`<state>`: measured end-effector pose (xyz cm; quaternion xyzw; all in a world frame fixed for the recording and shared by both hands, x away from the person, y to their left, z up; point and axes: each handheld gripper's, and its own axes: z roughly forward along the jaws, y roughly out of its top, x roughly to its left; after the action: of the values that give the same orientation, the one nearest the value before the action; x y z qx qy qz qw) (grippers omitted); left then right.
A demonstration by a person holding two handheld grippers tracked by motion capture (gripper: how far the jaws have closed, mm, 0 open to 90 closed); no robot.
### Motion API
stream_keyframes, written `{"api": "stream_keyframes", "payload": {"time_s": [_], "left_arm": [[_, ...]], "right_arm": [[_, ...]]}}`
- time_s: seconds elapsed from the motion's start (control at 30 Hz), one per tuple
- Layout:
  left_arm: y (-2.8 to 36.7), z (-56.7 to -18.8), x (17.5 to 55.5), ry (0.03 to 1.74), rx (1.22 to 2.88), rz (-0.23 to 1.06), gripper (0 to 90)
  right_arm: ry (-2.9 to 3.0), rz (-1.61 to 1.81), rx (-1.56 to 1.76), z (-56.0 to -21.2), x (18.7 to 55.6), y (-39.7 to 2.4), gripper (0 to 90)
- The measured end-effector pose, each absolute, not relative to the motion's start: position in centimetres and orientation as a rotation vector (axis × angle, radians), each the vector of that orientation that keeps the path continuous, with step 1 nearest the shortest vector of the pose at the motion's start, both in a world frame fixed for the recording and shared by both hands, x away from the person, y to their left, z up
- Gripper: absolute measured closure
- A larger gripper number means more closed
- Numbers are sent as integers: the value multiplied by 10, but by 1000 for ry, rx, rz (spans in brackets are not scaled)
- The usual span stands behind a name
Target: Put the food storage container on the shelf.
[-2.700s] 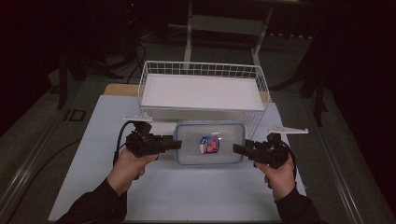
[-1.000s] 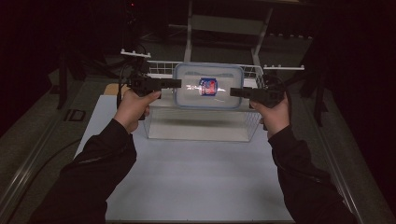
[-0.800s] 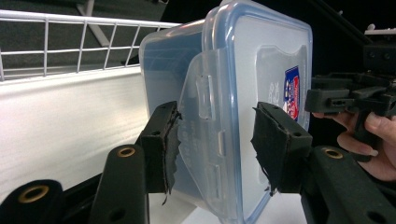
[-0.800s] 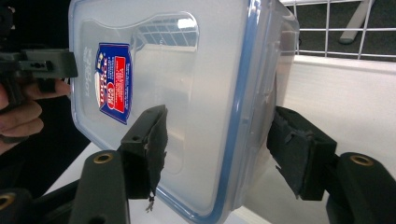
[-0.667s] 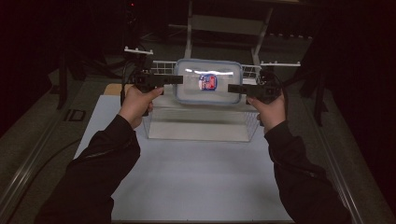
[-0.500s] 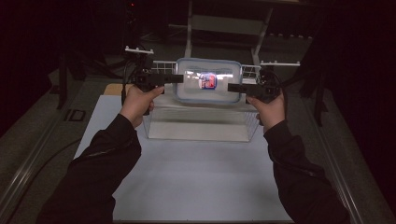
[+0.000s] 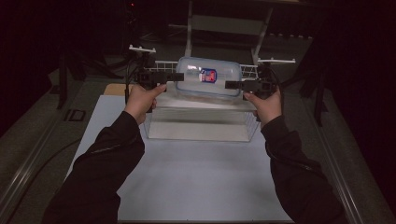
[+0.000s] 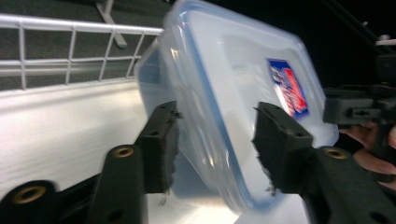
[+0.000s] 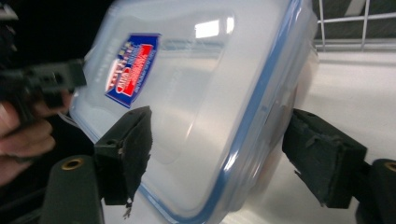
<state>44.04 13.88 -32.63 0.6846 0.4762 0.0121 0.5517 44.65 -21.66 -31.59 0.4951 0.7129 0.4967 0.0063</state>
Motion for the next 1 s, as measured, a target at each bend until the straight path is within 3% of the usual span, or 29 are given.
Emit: {"api": "stream_keyframes", "payload": {"time_s": [0.2,0.33,0.5,0.57,0.73,0.8,0.87,0.93,0.97,1.0], "left_arm": [[136,-330,442,1133,1612,4,460],[137,-329,437,1113,1617,75,446],[147,-327,425,1048,1549,120,343],[149,-328,418,989,1535,130,257],[144,-331,398,928,1586,172,142],[140,-333,388,902,1606,218,106],[137,-336,379,893,1618,248,9],[137,-338,374,889,1616,240,0],[136,-341,369,878,1617,230,0],[135,-345,362,873,1613,228,0]], "right_arm": [[2198,1584,1607,-321,455,-223,199],[2158,1537,1567,-316,451,-226,245],[2146,1516,1448,-303,435,-225,265],[2153,1504,1375,-296,425,-222,268],[2185,1503,1237,-287,401,-210,316],[2215,1509,1191,-288,392,-205,353],[2242,1517,1162,-293,385,-201,415],[2262,1520,1146,-296,381,-199,461],[2264,1510,1100,-301,374,-197,624],[2281,1504,1086,-304,372,-196,680]]}}
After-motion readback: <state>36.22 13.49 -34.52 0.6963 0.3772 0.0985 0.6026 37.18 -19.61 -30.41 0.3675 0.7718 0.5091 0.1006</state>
